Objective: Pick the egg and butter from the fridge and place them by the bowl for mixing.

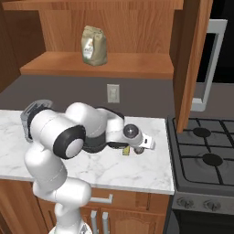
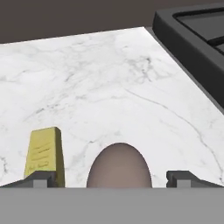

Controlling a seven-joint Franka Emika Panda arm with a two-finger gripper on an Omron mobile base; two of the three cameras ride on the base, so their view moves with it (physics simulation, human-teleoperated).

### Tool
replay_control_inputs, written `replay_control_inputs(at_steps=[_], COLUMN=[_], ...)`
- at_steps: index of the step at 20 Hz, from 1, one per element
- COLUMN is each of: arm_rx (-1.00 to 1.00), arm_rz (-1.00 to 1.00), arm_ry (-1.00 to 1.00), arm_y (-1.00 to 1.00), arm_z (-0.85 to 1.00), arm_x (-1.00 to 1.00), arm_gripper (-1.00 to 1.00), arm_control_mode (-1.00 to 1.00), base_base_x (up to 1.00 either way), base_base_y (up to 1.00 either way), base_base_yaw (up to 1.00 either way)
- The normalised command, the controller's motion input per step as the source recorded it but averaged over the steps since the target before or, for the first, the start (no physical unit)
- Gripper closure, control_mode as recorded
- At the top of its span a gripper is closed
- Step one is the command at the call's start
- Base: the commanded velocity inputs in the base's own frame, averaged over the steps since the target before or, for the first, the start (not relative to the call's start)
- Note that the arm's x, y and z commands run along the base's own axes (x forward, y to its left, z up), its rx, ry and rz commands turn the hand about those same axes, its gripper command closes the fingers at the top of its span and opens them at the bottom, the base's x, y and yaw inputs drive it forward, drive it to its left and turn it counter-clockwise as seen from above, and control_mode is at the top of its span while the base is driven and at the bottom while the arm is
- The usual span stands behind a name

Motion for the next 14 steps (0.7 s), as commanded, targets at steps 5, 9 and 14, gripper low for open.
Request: replay_control_inputs(at_steps=[5,9,14], arm_rx=[0.00,0.00,0.00], arm_rz=[-0.01,-0.04,-0.05], arm_ry=[0.00,0.00,0.02], arm_y=[0.01,0.00,0.01], arm_z=[0.58,0.56,0.53], arm_x=[-0.07,-0.24,-0.36], arm_gripper=[-1.00,-1.00,-1.00], arm_control_mode=[-1.00,-1.00,-1.00], base_base_x=[0.00,0.00,0.00], base_base_y=[0.00,0.00,0.00], base_base_yaw=[0.00,0.00,0.00])
